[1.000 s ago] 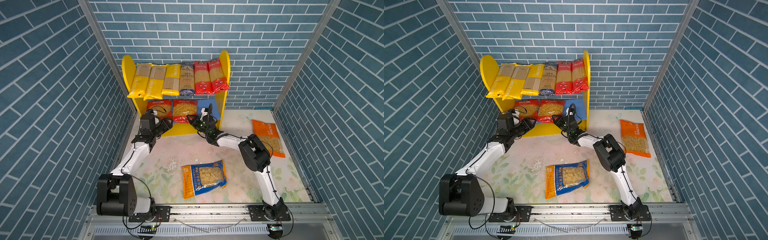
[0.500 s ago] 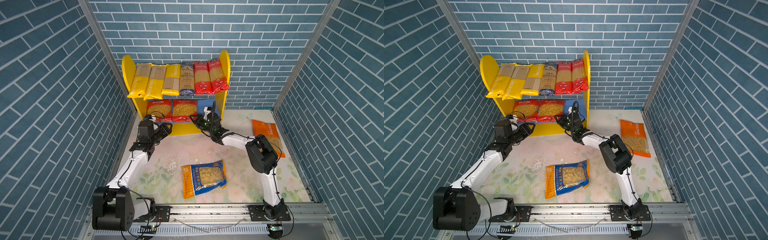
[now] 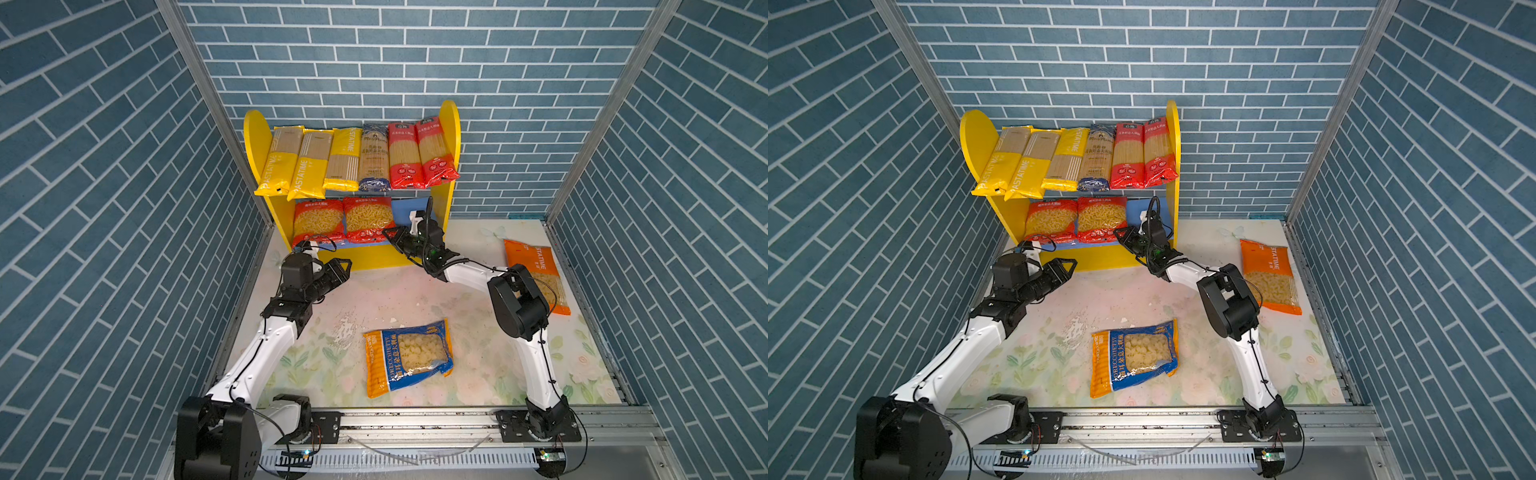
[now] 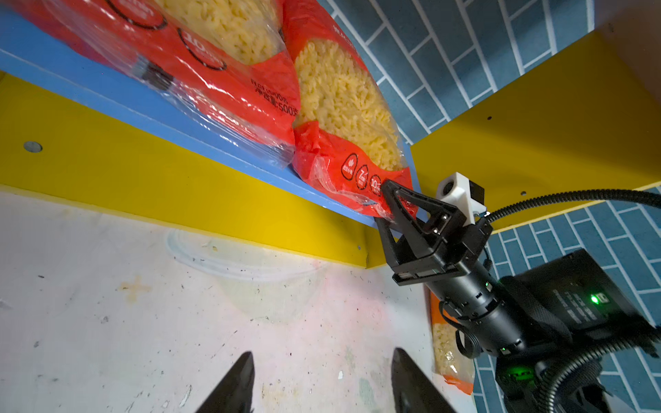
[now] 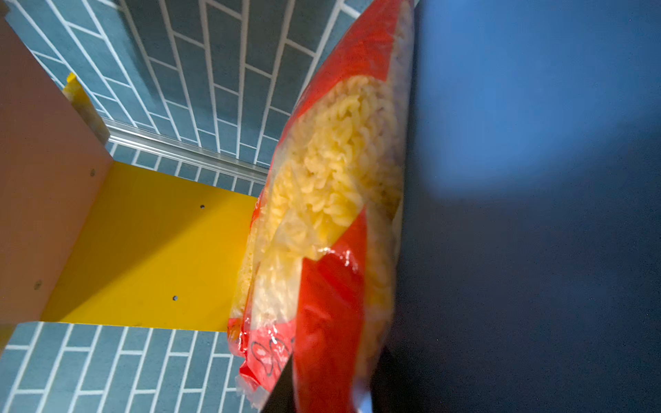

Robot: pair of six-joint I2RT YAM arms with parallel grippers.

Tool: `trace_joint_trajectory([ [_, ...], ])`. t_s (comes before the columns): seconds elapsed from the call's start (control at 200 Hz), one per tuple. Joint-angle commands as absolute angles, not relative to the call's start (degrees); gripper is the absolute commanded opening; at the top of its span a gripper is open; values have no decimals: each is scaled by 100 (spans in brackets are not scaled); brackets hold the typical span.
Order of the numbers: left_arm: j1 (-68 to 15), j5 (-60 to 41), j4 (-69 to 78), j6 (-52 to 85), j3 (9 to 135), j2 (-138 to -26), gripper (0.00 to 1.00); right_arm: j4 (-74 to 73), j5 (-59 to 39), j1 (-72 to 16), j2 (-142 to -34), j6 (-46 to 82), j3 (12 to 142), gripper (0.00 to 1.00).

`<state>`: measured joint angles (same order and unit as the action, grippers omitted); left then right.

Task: Place and organize the pasta boxes and bags onto the shelf
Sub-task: 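Open both grippers and withdraw them from the lower shelf, then move the right gripper to the orange macaroni bag while left lowers to the blue bag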

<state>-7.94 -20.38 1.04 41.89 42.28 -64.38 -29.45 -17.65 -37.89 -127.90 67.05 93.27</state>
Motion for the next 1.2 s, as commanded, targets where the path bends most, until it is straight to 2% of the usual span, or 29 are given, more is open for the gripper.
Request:
trace_joint_trajectory([
  [0.0, -917, -1947, -5, 4175, 4131, -6278, 62, -2670, -2081, -3792, -12293, 6439, 9174, 47],
  [0.08, -1046, -1892, -115, 4141, 4122, -6182, 62, -2573, -2118, -3790, -11949, 6340, 8800, 52],
  [0.22, -1365, -1573, -420, 4025, 4087, -5975, 62, -2935, -2160, -3788, -11240, 6294, 7752, 54],
  [0.405, -2348, -391, -819, 3830, 4017, -5713, 62, -2634, -2601, -3780, -10252, 5886, 6296, 53],
  [0.585, -3904, 1246, -680, 3822, 3899, -6026, 63, -1077, -2591, -3262, -8949, 5012, 5030, 51],
  [0.705, -4709, 1877, -381, 3792, 3981, -6633, 64, 706, -1968, -2599, -8281, 4189, 4793, 50],
  [0.81, -5175, 1942, -292, 3736, 4335, -7244, 64, 1999, -1144, -2220, -7961, 3486, 4908, 53],
  [0.905, -5530, 1895, -155, 3683, 4586, -7697, 65, 2605, -602, -1968, -7784, 3131, 4948, 56],
  [1.1, -5874, 1104, -6, 3569, 5147, -8602, 65, 3260, 228, -1845, -7684, 3048, 5088, 60],
  [1.195, -6000, 943, 44, 3551, 5280, -8857, 65, 3289, 795, -1386, -7458, 3039, 4940, 63],
])
